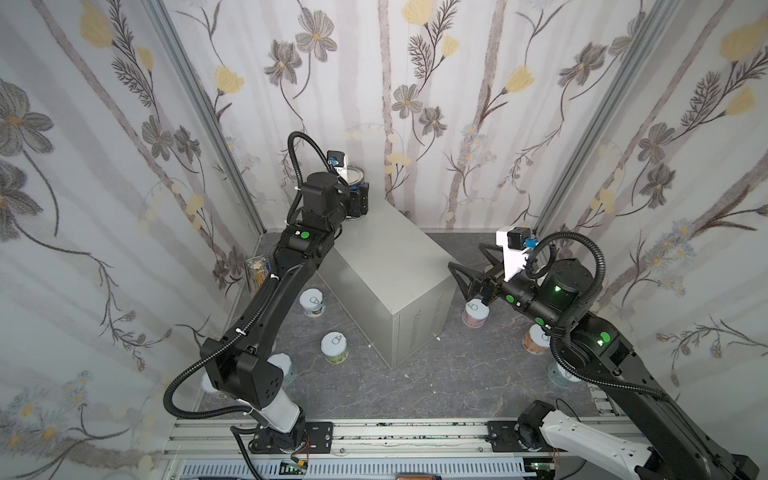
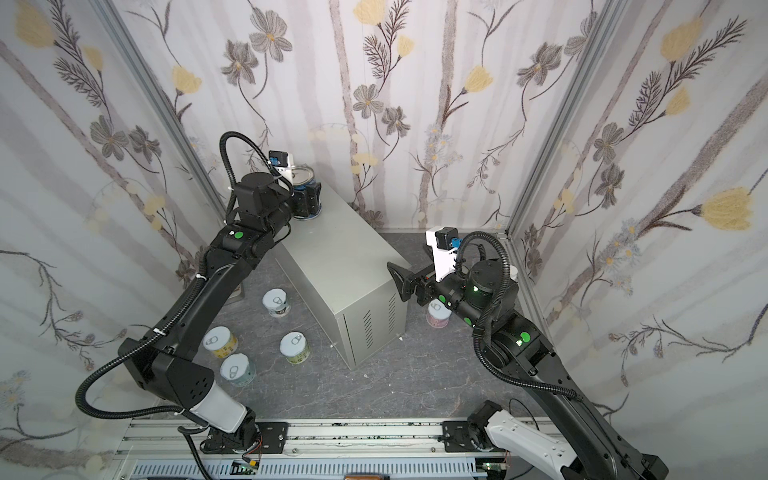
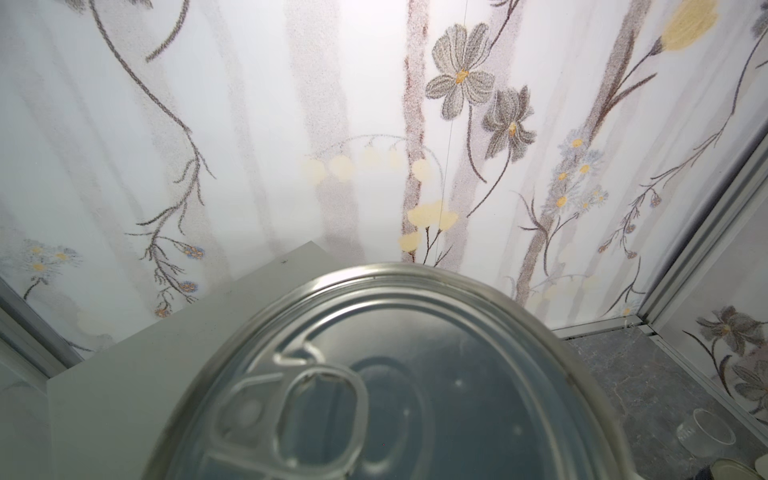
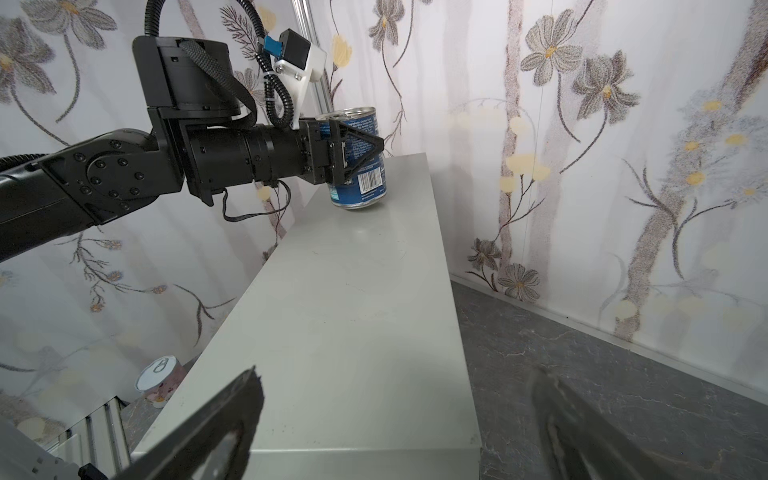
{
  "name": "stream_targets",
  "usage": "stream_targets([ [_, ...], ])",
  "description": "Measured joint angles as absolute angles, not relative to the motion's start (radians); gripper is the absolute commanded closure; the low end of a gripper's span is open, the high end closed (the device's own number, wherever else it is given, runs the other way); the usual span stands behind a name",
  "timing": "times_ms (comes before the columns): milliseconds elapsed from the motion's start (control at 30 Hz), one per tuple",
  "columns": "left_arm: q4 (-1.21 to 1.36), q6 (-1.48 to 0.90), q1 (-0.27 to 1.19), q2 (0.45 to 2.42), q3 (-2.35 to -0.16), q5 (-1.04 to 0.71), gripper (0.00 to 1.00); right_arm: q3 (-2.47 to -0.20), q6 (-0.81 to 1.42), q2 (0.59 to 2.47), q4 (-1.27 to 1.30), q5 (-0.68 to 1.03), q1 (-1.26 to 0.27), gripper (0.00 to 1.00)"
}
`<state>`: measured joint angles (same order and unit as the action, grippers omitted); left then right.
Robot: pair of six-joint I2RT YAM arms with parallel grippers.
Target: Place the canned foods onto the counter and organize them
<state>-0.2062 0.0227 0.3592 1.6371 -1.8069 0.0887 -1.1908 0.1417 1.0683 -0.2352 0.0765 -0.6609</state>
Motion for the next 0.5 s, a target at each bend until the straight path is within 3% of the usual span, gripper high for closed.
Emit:
stream_targets([
  [500, -0.205, 0.023, 0.276, 1.937, -2.154, 0.048, 0.36, -1.238, 0.147, 1.168, -0.26, 0.099, -0.674, 0.0],
])
